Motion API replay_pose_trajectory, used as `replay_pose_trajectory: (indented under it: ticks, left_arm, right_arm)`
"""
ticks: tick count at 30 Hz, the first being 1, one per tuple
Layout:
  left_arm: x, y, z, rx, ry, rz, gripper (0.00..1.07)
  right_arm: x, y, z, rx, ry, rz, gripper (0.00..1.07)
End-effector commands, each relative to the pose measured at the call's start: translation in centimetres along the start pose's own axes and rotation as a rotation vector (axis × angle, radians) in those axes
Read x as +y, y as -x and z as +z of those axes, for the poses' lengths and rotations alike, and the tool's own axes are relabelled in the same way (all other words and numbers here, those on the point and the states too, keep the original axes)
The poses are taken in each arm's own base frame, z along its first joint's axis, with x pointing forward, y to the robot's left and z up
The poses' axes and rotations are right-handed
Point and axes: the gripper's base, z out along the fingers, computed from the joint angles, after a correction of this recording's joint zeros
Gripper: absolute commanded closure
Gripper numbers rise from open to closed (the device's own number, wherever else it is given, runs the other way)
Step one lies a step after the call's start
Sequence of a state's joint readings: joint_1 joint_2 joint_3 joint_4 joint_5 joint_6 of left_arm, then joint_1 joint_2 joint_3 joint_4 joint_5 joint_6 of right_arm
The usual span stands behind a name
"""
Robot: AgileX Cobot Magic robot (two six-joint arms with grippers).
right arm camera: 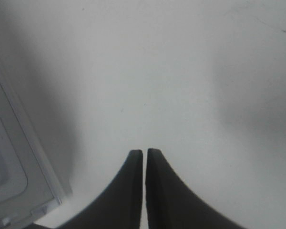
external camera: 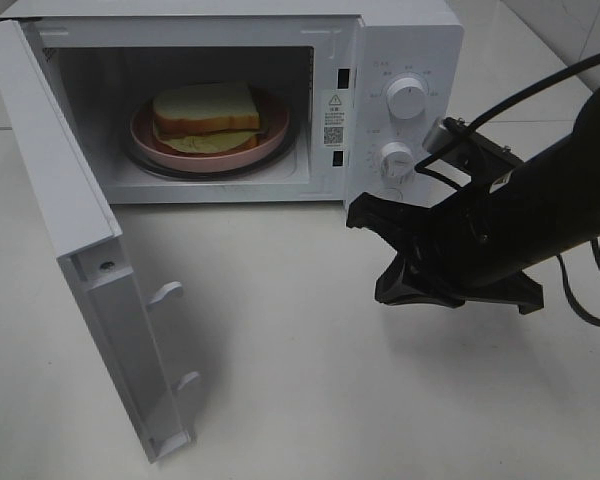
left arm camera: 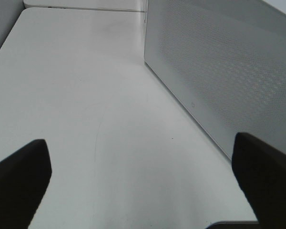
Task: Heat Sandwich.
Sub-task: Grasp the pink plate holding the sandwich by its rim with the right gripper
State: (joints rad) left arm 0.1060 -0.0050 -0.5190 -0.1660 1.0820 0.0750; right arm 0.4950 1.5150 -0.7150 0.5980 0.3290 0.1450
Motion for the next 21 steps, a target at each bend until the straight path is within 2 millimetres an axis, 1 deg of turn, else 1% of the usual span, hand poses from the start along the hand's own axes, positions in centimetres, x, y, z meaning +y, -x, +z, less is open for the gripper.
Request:
replay_pose_trajectory:
  ticks: [1, 2, 3, 6, 7, 9, 12, 15, 16, 19, 20, 21]
  left_arm:
    - [0.0, -0.1, -0.2, -0.027, -0.002, -0.003, 0.09]
    - [0.0, -0.1, -0.2, -0.027, -0.002, -0.003, 0.09]
    - [0.0, -0.1, -0.2, -0.027, -0.002, -0.003, 0.09]
    - [0.0, -0.1, -0.2, -0.027, -0.002, -0.003, 0.09]
    - [0.0, -0.1, -0.2, -0.027, -0.002, -0.003, 0.09]
    - [0.0, -0.1, -0.2, -0.027, -0.002, -0.003, 0.09]
    - [0.0, -0.1, -0.2, -0.027, -0.002, -0.003, 0.09]
    - [0.0, -0.1, -0.2, -0.027, -0.002, -0.003, 0.09]
    - [0.0, -0.1, -0.2, -0.027, -0.002, -0.003, 0.09]
    - [0.0, -0.1, -0.2, -0.027, -0.002, -0.003, 0.09]
    - [0.0, -0.1, -0.2, -0.027, -0.002, -0.003, 0.09]
    - [0.0, -0.1, -0.2, -0.027, -0.002, -0.003, 0.09]
  right_arm:
    - [0.1, -0.6, -1.0, 0.044, 0.012, -0.173, 1.0]
    - [0.1, -0.6, -1.0, 0.044, 0.012, -0.173, 1.0]
    - [0.2, -0.7, -1.2, 0.051, 0.016, -0.21, 1.0]
    - [0.2, -1.3, -2.3, 0.086, 0.021, -0.396, 0.99]
    - [0.2, -1.3, -2.3, 0.086, 0.021, -0.396, 0.99]
    - [0.1, -1.4, -2.9, 0.093, 0.008, -0.493, 0.98]
    - [0.0, -1.5, -3.2, 0.092, -0.004, -0.545, 0.97]
    - [-0.3, -1.7, -3.9, 0.116, -0.039, -0.659, 0.96]
    - [-0.3, -1.7, -3.9, 0.116, -0.039, -0.659, 0.96]
    - [-0.4, -1.7, -4.5, 0.169, -0.076, -0.787, 0.95]
    - [-0.4, -1.7, -4.5, 0.169, -0.076, -0.787, 0.95]
    - [-0.4, -1.7, -4.7, 0.184, -0.083, -0.823, 0.94]
